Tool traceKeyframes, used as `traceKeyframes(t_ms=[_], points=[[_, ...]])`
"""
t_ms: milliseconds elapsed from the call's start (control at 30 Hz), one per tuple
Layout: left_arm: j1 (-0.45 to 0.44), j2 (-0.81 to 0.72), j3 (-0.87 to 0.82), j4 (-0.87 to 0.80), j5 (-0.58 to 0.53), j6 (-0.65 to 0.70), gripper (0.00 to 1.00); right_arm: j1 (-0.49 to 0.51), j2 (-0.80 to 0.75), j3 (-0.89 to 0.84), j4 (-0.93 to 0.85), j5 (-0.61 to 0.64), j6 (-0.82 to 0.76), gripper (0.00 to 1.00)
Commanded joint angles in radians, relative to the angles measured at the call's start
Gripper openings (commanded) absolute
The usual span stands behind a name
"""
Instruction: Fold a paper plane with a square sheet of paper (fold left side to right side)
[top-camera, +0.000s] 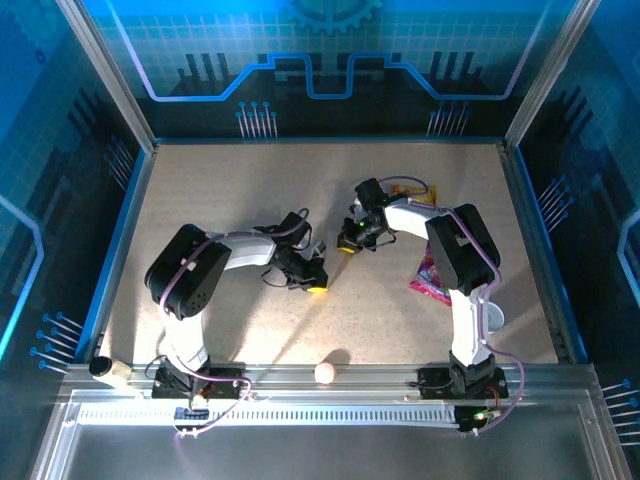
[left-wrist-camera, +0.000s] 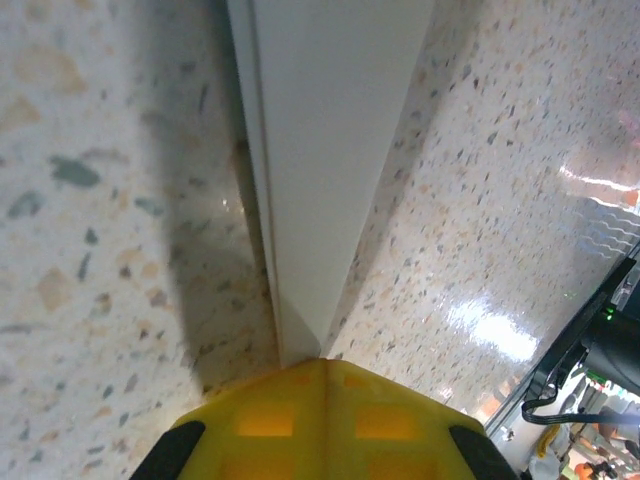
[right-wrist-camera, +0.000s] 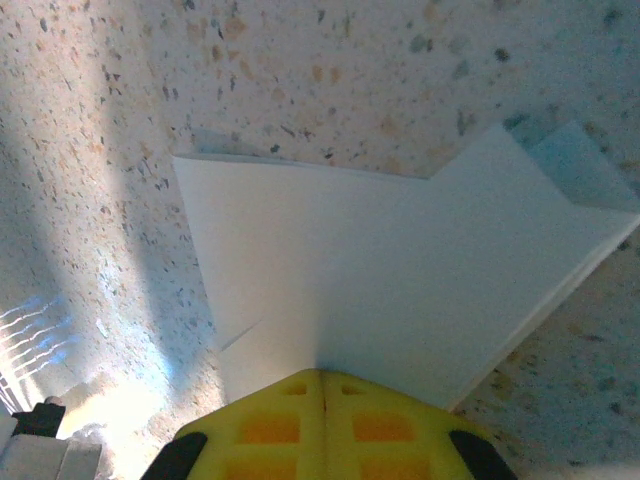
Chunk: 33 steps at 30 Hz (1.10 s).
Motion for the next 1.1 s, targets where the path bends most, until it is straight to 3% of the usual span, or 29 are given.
traceKeyframes(t_ms=[0, 433, 667, 733, 867, 1067], points=[[-0.013, -0.023, -0.05, -0.116, 0.005, 0.027, 0.0, 0.013, 0.095, -0.032, -0.079, 0.124, -0.019, 0.0], [-0.013, -0.08, -0.096, -0.115, 0.005, 0.029, 0.0, 0.019, 0.098, -0.024, -0.077, 0.118, -0.024, 0.0], [0.013, -0.215, -0.111, -0.053, 0.001, 0.007, 0.01, 0.022, 0.03, -0.041, -0.014, 0.086, -0.029, 0.0], [0.034, -0.268, -0.114, -0.042, -0.021, 0.006, 0.06, 0.022, -0.006, -0.033, -0.011, 0.087, -0.037, 0.04], [0.064, -0.411, -0.114, -0.045, -0.131, 0.05, 0.05, 0.022, -0.097, -0.024, -0.01, 0.079, -0.074, 0.14], [0.077, -0.672, -0.13, -0.056, -0.306, 0.128, 0.18, 0.033, -0.254, -0.066, -0.012, 0.135, -0.094, 0.35]])
